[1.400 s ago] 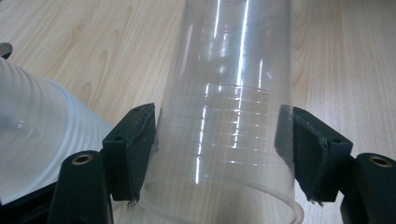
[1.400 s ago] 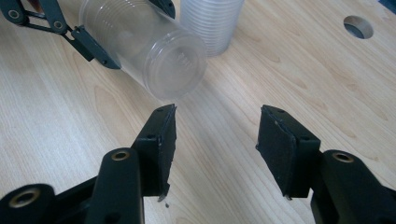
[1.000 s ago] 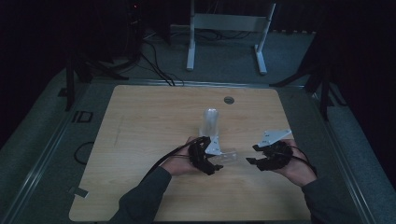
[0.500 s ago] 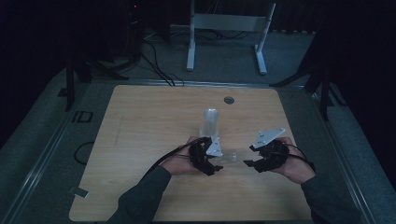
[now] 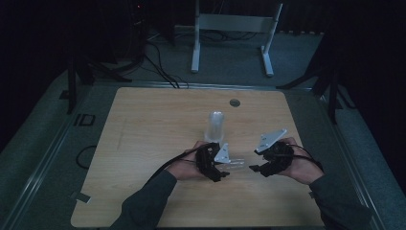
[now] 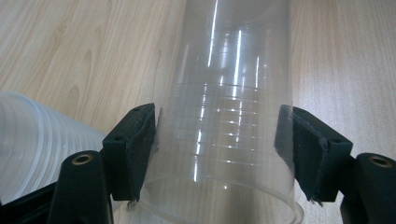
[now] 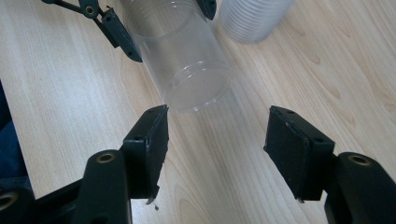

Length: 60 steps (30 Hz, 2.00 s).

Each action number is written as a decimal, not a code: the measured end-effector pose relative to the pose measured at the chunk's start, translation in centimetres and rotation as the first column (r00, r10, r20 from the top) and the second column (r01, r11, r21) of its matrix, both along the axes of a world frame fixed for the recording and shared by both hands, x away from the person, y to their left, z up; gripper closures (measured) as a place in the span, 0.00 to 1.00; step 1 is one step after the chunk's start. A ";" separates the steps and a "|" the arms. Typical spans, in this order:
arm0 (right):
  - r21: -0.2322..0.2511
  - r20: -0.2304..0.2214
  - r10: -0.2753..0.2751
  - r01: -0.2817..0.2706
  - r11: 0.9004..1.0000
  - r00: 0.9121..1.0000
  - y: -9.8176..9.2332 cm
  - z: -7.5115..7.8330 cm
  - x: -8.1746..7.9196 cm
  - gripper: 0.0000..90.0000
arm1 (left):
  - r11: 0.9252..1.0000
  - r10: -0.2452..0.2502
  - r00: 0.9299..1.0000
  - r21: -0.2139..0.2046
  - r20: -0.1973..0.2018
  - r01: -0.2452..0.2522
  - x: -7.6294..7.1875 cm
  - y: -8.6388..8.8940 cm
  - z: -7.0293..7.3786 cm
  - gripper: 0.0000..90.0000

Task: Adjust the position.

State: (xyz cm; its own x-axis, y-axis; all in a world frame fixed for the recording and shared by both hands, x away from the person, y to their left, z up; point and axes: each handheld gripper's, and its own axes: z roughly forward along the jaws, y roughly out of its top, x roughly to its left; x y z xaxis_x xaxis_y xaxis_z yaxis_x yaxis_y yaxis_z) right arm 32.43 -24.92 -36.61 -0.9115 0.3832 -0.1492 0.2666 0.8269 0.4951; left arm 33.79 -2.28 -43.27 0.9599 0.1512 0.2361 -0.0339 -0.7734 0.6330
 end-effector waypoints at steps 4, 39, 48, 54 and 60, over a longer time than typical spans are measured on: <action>-0.019 -0.007 0.012 -0.012 1.000 1.000 0.2 -0.1 0.1 0.43 | 1.000 -0.001 1.000 0.012 0.010 0.001 -0.1 -0.1 -0.1 0.33; -0.119 -0.133 0.125 -0.141 0.983 0.983 3.4 -2.5 0.7 0.34 | 0.997 -0.065 0.994 0.049 0.089 0.061 -1.7 -1.5 0.4 0.33; -0.131 -0.145 0.130 -0.149 0.980 0.981 3.9 -2.9 0.6 0.40 | 0.997 -0.075 0.993 0.037 0.089 0.072 -1.9 -1.5 0.5 0.33; -0.125 -0.144 0.131 -0.149 0.981 0.981 3.7 -3.1 0.6 0.44 | 0.996 -0.081 0.992 0.039 0.099 0.078 -2.1 -1.6 0.6 0.33; -0.118 -0.144 0.128 -0.145 0.982 0.981 3.6 -3.0 0.6 0.46 | 0.997 -0.073 0.994 0.027 0.086 0.071 -2.0 -1.6 0.5 0.28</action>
